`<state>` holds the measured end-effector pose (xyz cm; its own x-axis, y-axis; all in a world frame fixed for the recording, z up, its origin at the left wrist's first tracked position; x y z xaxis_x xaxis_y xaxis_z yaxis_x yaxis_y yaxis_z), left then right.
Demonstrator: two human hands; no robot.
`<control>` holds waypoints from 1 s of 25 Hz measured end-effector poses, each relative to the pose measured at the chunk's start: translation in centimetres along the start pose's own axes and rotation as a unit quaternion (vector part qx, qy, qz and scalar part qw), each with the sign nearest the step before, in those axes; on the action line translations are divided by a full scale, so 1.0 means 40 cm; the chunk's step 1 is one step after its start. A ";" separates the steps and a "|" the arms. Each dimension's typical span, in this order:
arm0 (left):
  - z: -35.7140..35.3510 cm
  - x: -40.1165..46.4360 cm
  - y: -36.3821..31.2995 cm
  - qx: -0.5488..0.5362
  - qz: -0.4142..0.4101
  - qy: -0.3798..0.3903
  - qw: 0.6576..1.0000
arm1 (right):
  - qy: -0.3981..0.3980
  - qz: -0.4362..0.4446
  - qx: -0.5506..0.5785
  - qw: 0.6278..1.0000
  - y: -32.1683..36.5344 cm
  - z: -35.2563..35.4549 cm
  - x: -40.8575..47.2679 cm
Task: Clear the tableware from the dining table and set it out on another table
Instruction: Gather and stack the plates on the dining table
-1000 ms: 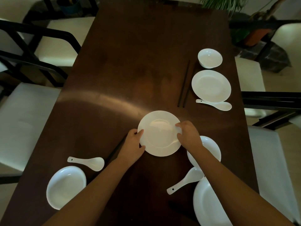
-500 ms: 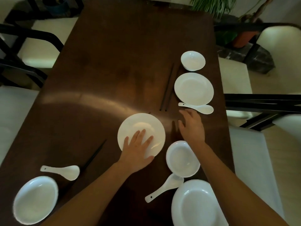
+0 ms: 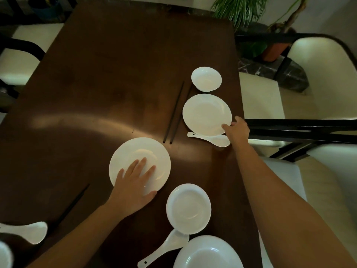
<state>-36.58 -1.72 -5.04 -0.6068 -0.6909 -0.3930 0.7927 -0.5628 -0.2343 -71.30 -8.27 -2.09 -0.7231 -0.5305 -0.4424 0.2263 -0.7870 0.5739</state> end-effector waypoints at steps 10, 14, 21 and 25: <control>0.004 0.001 0.003 0.002 0.003 0.000 1.000 | 0.092 -0.139 0.242 0.956 -0.022 -0.009 0.061; 0.008 -0.004 0.001 -0.017 0.005 -0.002 1.000 | 0.106 -0.118 0.300 0.941 -0.013 0.032 0.007; 0.082 -0.035 -0.008 -0.230 0.066 -0.139 0.961 | 0.133 -0.087 0.251 0.955 -0.024 0.063 -0.173; 0.136 -0.052 0.042 -0.679 0.185 -0.252 0.664 | 0.242 -0.054 0.263 0.932 0.014 -0.021 -0.295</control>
<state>-34.31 -3.69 0.21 -0.0276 -0.9244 -0.3803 0.0075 0.3803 -0.9248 -62.09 -2.70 2.87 -0.3161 -0.6376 -0.7025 -0.2746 -0.6473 0.7111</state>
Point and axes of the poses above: each hand's wrist, its own x-axis towards the middle knuckle, its own z-axis out of the back of the hand, y = z × x, the point moved 5 cm from there along x, towards the middle knuckle, and after that the axes turned 11 degrees about -z, right-handed, at the moved point
